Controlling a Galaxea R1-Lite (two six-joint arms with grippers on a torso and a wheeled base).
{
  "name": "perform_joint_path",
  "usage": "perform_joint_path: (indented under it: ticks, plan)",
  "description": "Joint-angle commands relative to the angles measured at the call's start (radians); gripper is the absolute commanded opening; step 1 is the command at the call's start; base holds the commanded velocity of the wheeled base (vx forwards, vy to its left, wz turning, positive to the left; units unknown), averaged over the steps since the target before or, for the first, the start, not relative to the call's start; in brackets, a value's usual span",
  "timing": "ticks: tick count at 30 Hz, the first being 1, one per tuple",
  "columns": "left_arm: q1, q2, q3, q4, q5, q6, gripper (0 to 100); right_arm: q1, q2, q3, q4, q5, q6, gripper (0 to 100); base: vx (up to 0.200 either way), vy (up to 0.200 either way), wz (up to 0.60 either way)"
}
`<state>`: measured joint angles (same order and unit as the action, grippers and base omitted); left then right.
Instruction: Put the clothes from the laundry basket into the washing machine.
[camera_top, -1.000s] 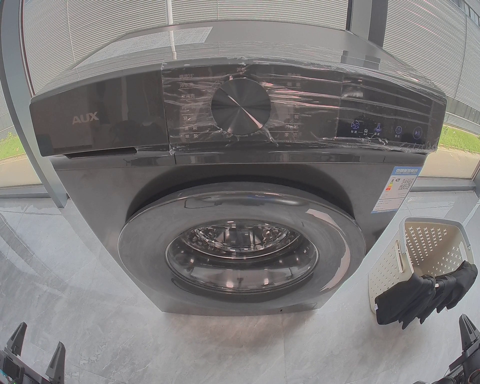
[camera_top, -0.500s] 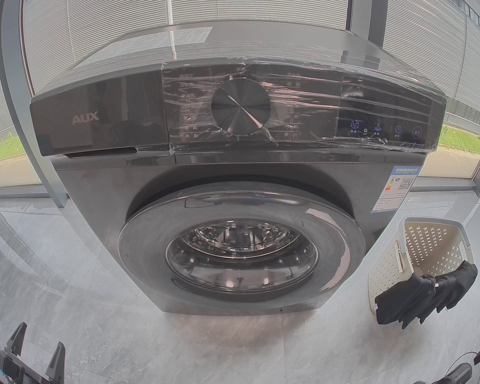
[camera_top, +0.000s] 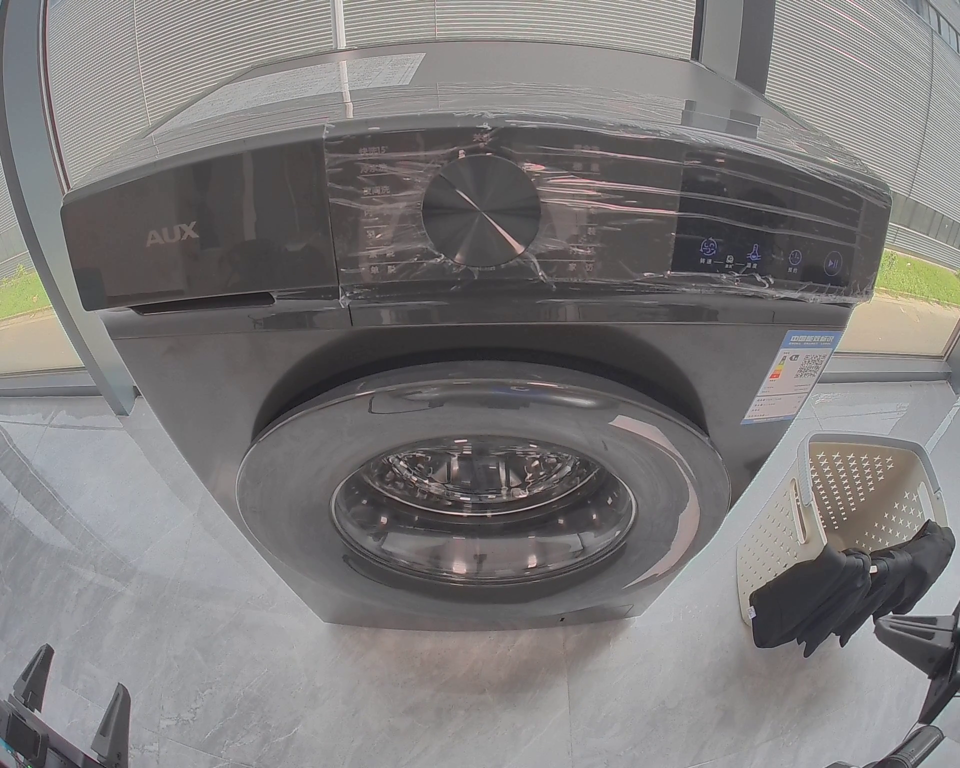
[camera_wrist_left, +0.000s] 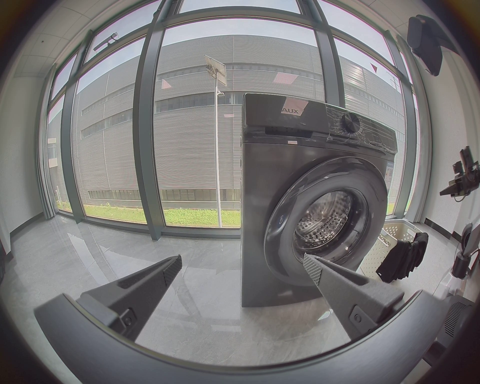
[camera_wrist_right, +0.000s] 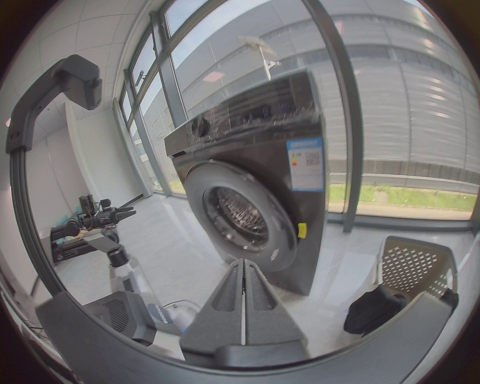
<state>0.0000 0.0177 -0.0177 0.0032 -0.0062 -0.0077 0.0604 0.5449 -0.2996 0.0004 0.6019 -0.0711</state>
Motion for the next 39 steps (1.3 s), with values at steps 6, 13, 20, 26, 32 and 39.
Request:
perform_joint_path:
  ticks: [6, 13, 20, 26, 32, 39]
  plan:
    - [0.0, -0.018, 0.016, 0.0, 0.0, -0.002, 100, 0.196, 0.478, -0.004, -0.215, 0.036, 0.065, 0, 0.0, 0.0, 0.0]
    - [0.0, -0.018, 0.016, 0.0, 0.0, -0.002, 100, 0.251, 0.606, -0.004, -0.376, 0.035, 0.168, 0, 0.0, 0.0, 0.0]
    - [0.0, -0.018, 0.016, 0.0, -0.001, -0.002, 100, 0.253, 0.662, -0.009, -0.428, -0.033, 0.174, 0, 0.0, 0.0, 0.0]
    - [0.0, -0.018, 0.016, 0.0, 0.0, -0.002, 100, 0.245, 0.673, -0.03, -0.431, -0.037, 0.177, 100, 0.0, 0.0, 0.0]
    - [0.0, -0.018, 0.018, -0.002, 0.0, -0.002, 100, 0.242, 0.675, -0.027, -0.431, -0.039, 0.175, 100, 0.0, 0.0, 0.0]
    - [0.0, -0.018, 0.016, 0.0, 0.0, -0.002, 100, 0.242, 0.716, -0.047, -0.464, -0.04, 0.175, 0, 0.0, 0.0, 0.0]
